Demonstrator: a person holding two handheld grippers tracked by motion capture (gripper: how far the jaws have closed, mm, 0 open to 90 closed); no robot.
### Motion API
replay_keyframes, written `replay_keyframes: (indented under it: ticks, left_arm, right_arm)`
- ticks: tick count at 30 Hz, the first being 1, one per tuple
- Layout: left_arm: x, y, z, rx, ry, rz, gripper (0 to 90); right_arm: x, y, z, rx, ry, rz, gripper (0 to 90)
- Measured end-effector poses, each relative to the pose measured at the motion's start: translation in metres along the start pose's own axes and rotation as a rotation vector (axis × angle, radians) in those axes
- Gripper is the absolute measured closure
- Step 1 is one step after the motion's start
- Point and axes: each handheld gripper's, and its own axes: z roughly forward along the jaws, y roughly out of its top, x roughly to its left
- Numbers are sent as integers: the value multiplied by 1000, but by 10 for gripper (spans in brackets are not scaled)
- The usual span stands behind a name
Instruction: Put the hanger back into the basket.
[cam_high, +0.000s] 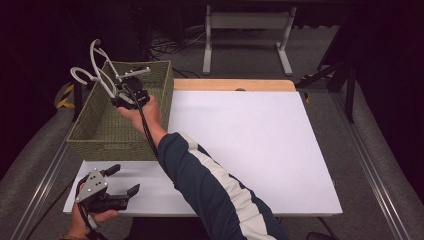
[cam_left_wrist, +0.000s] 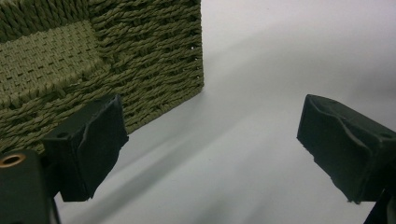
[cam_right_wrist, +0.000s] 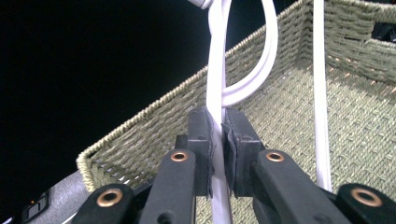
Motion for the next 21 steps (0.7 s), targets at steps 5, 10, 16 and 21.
replay_keyframes:
  ticks: [5,10,16,21]
  left_arm:
    - [1,0,1,-8,-12,-6,82]
    - [1,1,2,-1,-12,2,82]
    - [3,0,3,13,5,6,86]
    - [2,1,5,26,19,12,90]
  right_arm:
    - [-4,-6,1,23,-14,-14,781]
    - [-9,-10,-10,3,-33,-41,780]
    - [-17,-20,-34,-34,-41,-83,741]
    - [-27,-33,-59,-64,-62,-189,722]
